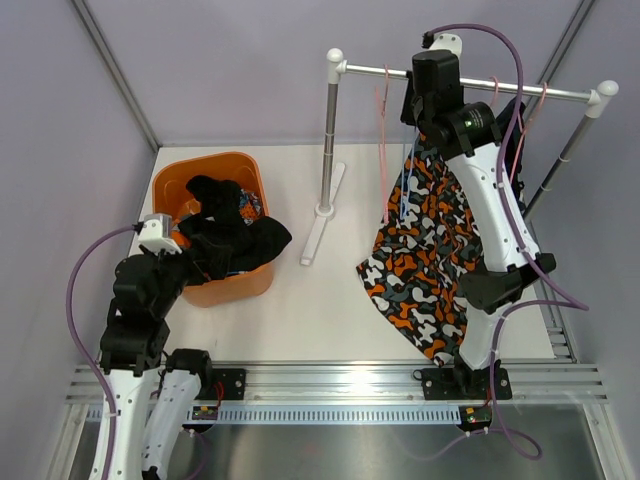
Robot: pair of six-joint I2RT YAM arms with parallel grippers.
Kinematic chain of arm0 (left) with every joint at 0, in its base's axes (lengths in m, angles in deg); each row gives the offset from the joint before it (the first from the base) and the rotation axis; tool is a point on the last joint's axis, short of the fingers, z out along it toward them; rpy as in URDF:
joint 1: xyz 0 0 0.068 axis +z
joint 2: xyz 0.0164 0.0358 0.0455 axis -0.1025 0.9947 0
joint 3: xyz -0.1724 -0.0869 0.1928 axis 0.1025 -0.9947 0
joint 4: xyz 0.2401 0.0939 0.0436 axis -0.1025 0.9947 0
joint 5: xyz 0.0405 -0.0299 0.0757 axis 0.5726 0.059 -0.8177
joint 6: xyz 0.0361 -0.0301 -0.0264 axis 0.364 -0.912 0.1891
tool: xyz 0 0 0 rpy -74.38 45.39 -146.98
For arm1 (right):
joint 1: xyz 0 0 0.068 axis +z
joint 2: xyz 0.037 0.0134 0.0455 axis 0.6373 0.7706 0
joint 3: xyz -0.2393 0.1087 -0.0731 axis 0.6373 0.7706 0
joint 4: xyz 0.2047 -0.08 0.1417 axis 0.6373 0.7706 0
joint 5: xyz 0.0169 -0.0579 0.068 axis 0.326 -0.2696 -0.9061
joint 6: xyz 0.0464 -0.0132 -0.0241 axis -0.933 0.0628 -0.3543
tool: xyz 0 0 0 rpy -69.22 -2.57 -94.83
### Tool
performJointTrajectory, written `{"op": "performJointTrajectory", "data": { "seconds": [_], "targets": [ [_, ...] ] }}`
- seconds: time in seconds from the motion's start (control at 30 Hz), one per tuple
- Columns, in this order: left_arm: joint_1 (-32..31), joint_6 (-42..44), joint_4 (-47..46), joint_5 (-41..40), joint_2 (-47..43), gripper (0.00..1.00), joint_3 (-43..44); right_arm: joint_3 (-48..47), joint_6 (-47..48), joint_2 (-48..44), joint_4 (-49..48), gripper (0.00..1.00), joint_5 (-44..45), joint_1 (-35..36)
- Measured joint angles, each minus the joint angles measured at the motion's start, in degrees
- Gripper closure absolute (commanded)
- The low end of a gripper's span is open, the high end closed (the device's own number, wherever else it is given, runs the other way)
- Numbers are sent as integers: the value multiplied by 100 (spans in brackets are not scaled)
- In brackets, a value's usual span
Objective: Remove the shorts from the hanger
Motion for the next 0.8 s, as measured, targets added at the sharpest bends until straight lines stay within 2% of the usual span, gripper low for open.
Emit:
{"op": "performJointTrajectory", "data": {
  "seconds": [0.1, 0.37, 0.53, 0.63, 0.67, 0.73, 0.77, 0.8],
  "targets": [
    [0, 13, -7, -26, -96, 1, -2, 179, 9, -17, -66, 100, -48, -46],
    [-17, 28, -2, -55, -107, 1, -44, 1646, 31, -568, -872, 100, -166, -85],
    [-31, 28, -4, -61, -107, 1, -74, 2133, 35, -911, -1106, 100, -254, -98],
    [-35, 28, -4, -59, -105, 1, -76, 2291, 35, -1029, -1176, 92, -295, -98],
    [-37, 26, -4, -61, -105, 1, -79, 2367, 33, -1091, -1207, 86, -330, -98],
    [-42, 28, -4, -59, -105, 1, -79, 2485, 28, -1198, -1228, 80, -382, -101],
    [-46, 28, -4, -59, -105, 1, -79, 2542, 20, -1252, -1220, 75, -396, -101],
    [-52, 28, -4, -59, -101, 1, -79, 2581, 9, -1303, -1198, 66, -402, -107]
  ]
}}
